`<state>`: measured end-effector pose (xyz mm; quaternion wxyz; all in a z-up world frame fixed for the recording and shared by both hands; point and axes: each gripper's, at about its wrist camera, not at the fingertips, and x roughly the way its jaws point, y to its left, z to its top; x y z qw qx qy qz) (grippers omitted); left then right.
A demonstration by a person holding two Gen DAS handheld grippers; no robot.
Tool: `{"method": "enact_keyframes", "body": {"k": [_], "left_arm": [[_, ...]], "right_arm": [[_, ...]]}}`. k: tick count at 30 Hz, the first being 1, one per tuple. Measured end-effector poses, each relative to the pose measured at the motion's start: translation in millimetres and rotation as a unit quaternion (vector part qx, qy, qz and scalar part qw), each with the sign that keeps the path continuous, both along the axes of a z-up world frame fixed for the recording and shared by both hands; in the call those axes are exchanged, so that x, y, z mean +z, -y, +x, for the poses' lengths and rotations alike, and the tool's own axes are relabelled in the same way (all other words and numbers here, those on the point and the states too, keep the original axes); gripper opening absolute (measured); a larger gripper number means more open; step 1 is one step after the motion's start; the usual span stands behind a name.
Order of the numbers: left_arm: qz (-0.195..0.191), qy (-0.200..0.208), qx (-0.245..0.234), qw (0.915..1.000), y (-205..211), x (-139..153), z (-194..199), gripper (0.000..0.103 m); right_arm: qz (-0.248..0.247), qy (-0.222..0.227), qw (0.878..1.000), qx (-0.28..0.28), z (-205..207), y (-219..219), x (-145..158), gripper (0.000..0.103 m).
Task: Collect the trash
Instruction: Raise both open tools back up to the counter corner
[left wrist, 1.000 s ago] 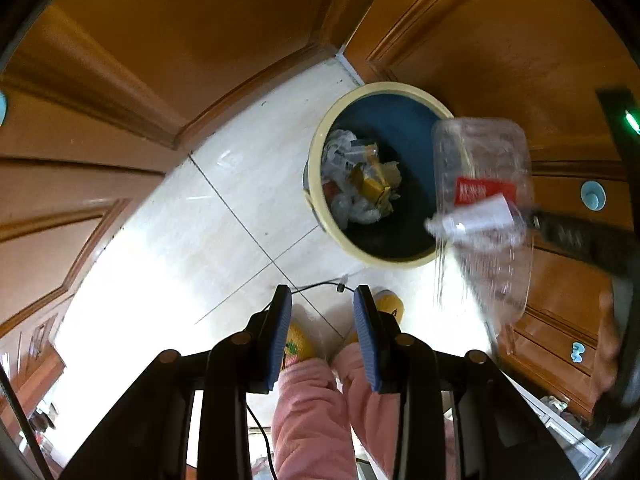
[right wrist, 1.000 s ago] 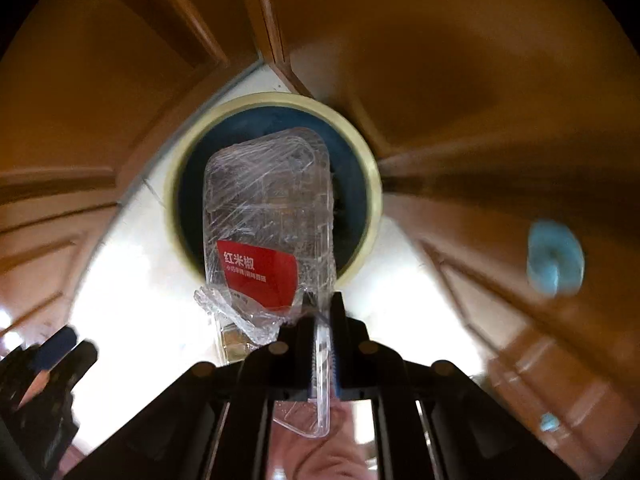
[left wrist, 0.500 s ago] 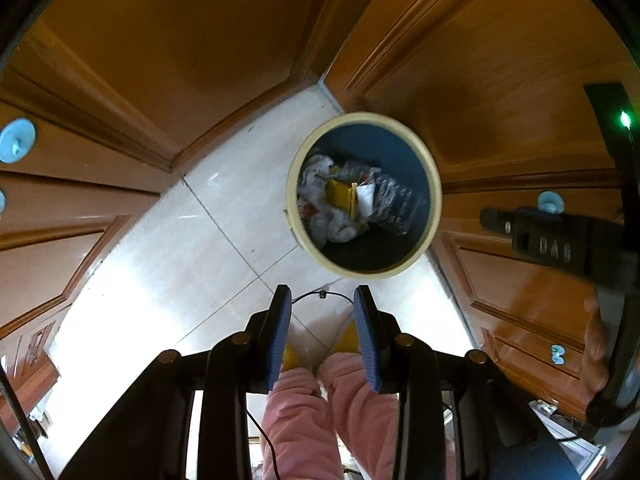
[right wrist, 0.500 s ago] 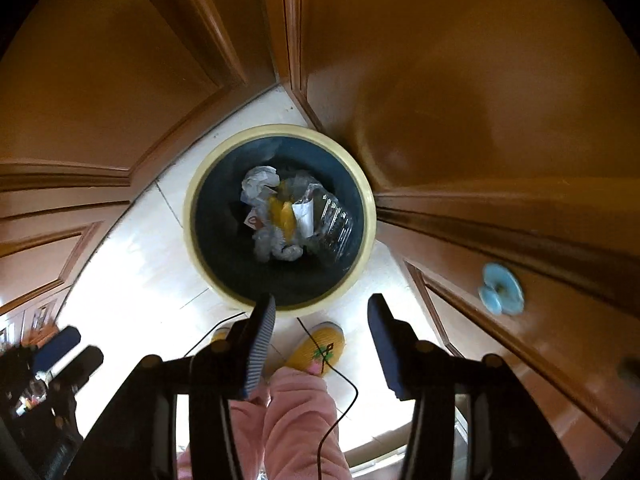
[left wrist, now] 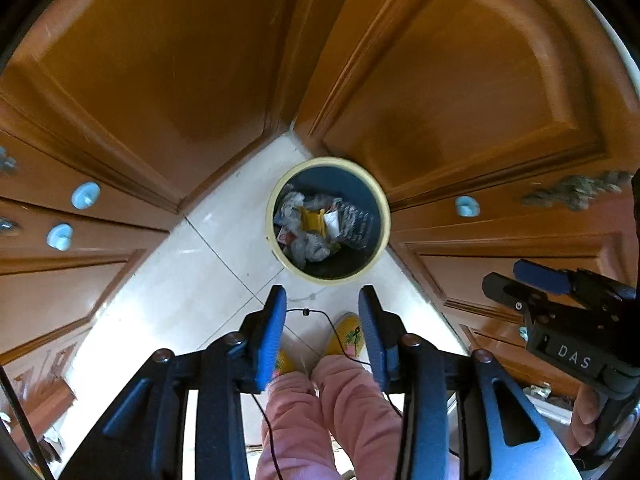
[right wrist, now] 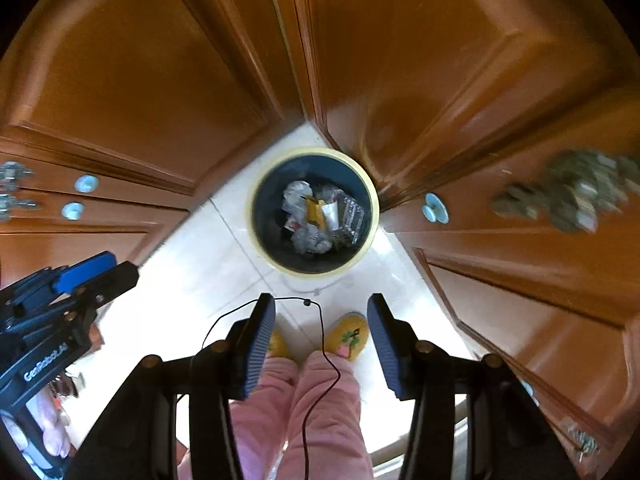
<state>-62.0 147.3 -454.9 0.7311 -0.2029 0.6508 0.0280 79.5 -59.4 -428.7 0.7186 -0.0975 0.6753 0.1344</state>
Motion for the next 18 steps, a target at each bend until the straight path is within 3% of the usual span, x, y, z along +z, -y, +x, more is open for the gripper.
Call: {"method": "enact_keyframes", "body": {"k": [8, 18], "left_arm": [[0.021, 0.054, -0.052, 0.997, 19, 98, -5, 0.044], [0.038, 0.116, -0.095, 0.9879, 55, 190, -14, 0.056]], "right_arm": [[0.048, 0.038, 0.998, -0.028, -29, 21, 86, 0.048], [0.098, 0.091, 0.99, -0.047, -71, 41, 151, 0.048]]}}
